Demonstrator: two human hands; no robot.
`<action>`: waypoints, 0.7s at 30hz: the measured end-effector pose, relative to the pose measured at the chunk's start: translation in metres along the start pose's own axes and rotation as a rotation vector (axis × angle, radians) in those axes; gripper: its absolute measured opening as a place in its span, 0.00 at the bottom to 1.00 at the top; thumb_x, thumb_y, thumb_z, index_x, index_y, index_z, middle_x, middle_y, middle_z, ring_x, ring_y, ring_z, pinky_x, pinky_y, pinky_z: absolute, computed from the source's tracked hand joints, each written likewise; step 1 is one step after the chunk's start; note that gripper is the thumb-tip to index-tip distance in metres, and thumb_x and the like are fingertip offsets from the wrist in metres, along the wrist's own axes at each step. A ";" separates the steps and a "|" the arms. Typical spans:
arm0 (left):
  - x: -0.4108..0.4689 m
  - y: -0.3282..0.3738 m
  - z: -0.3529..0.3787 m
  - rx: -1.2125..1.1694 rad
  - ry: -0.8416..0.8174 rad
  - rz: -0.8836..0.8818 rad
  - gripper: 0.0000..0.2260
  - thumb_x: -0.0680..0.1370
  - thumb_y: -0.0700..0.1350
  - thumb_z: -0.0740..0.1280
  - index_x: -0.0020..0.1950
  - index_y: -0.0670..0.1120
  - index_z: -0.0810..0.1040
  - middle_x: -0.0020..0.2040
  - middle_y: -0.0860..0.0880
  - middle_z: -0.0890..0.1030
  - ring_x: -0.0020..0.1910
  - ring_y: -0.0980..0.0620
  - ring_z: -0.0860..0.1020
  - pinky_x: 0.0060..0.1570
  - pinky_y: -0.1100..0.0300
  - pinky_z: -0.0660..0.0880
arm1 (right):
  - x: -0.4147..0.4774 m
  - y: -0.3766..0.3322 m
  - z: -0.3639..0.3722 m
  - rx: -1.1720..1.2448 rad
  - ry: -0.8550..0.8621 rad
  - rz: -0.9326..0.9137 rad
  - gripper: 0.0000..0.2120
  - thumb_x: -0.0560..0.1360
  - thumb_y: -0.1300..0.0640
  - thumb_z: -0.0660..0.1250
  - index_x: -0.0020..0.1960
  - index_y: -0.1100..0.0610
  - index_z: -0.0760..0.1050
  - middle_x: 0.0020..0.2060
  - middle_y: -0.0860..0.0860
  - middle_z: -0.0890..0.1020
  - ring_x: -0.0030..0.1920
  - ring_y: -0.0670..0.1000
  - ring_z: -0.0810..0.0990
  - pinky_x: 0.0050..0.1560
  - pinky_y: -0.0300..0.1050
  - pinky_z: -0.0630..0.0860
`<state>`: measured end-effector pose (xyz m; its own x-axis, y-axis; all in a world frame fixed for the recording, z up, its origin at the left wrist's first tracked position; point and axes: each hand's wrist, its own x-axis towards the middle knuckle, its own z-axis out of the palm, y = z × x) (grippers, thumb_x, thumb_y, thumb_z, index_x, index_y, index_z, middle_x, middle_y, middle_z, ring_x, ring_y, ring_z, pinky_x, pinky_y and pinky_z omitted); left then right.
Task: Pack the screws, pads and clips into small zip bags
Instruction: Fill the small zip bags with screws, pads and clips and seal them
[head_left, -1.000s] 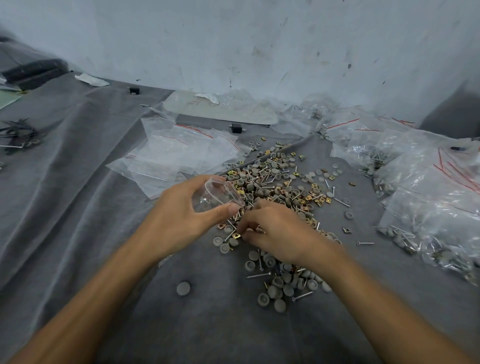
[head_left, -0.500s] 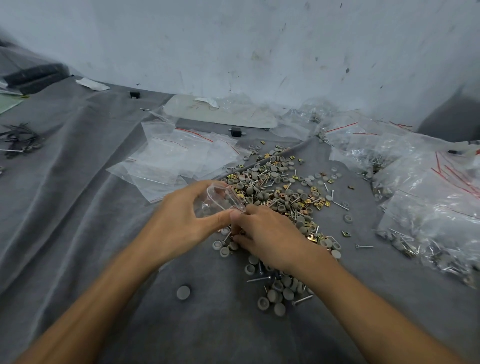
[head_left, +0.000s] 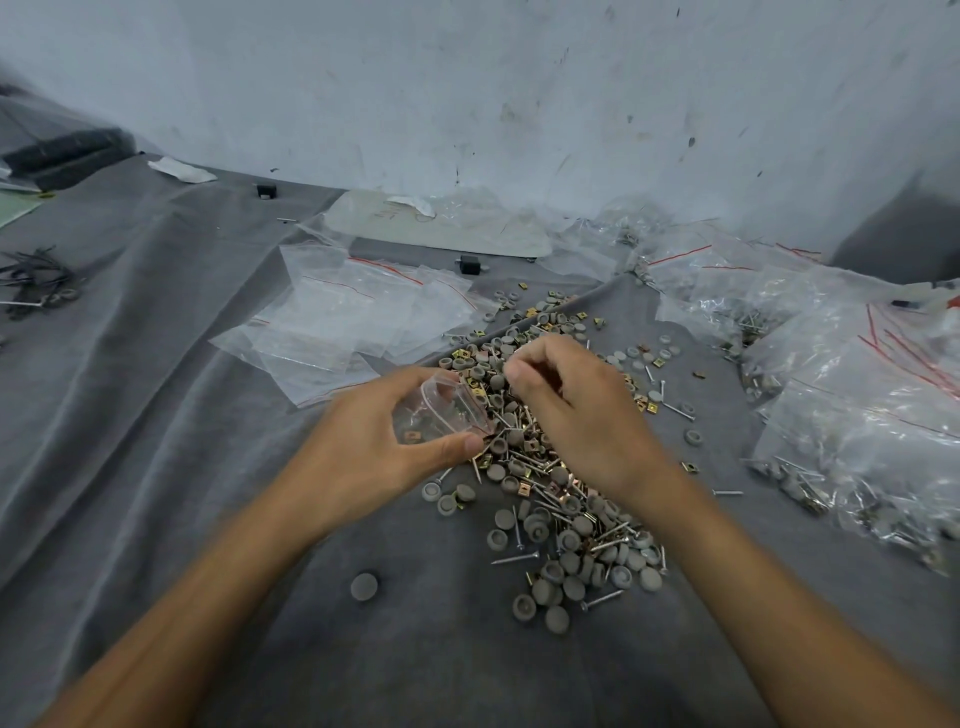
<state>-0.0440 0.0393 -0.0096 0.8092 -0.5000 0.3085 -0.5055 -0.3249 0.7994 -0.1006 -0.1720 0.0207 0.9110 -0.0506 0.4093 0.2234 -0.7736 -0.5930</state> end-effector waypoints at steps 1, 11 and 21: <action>0.000 0.000 0.000 0.008 0.002 0.002 0.25 0.64 0.71 0.74 0.58 0.63 0.79 0.54 0.69 0.81 0.55 0.69 0.78 0.50 0.78 0.70 | -0.001 -0.005 0.000 0.032 0.005 -0.022 0.07 0.82 0.51 0.65 0.49 0.52 0.78 0.40 0.43 0.77 0.40 0.41 0.74 0.40 0.33 0.66; -0.001 0.000 0.000 0.035 -0.009 0.013 0.24 0.66 0.68 0.74 0.59 0.63 0.78 0.55 0.70 0.80 0.55 0.71 0.77 0.51 0.70 0.71 | 0.008 0.013 -0.008 -0.031 -0.033 0.010 0.05 0.81 0.51 0.68 0.53 0.48 0.82 0.43 0.40 0.83 0.47 0.39 0.80 0.48 0.38 0.76; 0.001 -0.001 0.000 0.036 0.004 -0.012 0.26 0.64 0.70 0.73 0.60 0.65 0.78 0.55 0.71 0.80 0.55 0.71 0.77 0.53 0.67 0.72 | 0.025 0.130 -0.060 -0.381 -0.094 0.622 0.05 0.76 0.56 0.73 0.47 0.56 0.77 0.45 0.53 0.81 0.48 0.55 0.80 0.43 0.46 0.71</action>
<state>-0.0429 0.0395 -0.0098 0.8166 -0.4925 0.3012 -0.5060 -0.3596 0.7840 -0.0701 -0.3118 -0.0046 0.8599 -0.5104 0.0046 -0.4645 -0.7862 -0.4075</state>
